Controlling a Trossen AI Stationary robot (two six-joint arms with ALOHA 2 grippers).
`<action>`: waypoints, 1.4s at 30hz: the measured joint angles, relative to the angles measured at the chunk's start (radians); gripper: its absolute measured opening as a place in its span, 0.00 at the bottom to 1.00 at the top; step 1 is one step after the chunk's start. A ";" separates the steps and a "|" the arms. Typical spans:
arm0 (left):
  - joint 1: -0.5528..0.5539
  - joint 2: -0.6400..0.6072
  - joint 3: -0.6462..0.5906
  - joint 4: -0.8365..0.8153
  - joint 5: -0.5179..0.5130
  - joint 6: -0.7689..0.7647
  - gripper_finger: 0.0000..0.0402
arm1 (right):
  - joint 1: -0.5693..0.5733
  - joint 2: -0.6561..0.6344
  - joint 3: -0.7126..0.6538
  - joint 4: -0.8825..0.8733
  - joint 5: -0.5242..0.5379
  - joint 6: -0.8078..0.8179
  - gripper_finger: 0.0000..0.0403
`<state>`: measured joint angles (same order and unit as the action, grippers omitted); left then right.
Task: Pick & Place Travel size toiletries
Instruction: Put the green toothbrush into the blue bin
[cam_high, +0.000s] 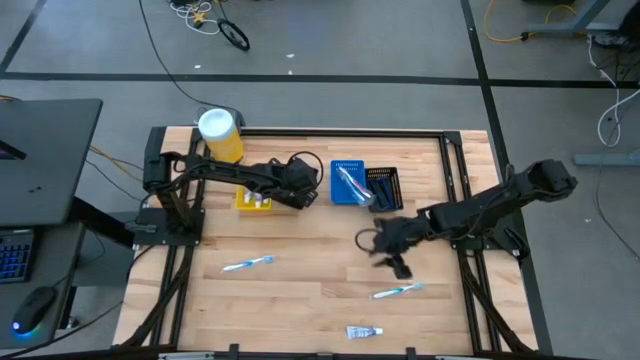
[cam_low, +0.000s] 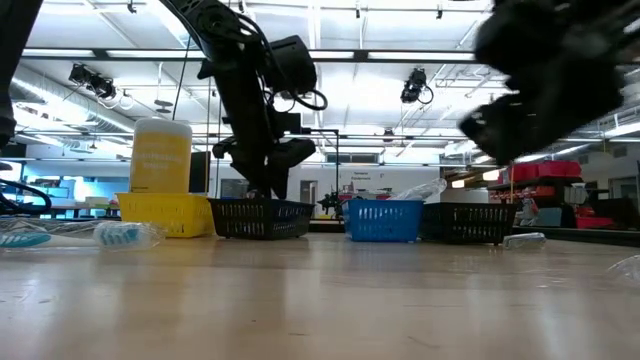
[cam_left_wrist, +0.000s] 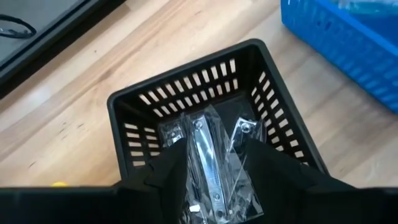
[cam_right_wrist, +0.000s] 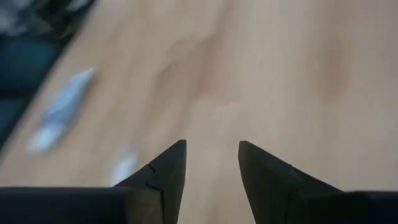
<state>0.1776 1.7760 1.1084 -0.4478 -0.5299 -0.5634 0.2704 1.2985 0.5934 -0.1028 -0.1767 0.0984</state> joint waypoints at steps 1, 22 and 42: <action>0.000 0.000 0.000 0.001 0.000 0.000 0.44 | 0.024 -0.003 0.000 -0.021 -0.032 0.022 0.39; -0.009 -0.001 0.000 0.074 -0.001 0.000 0.44 | 0.452 0.096 0.000 -0.203 0.203 0.435 0.39; -0.021 -0.001 0.000 0.073 -0.001 0.017 0.44 | 0.380 0.059 0.013 -0.216 0.174 0.399 0.09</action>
<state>0.1562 1.7748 1.1084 -0.3744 -0.5304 -0.5468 0.6504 1.3580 0.6066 -0.3187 -0.0027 0.4974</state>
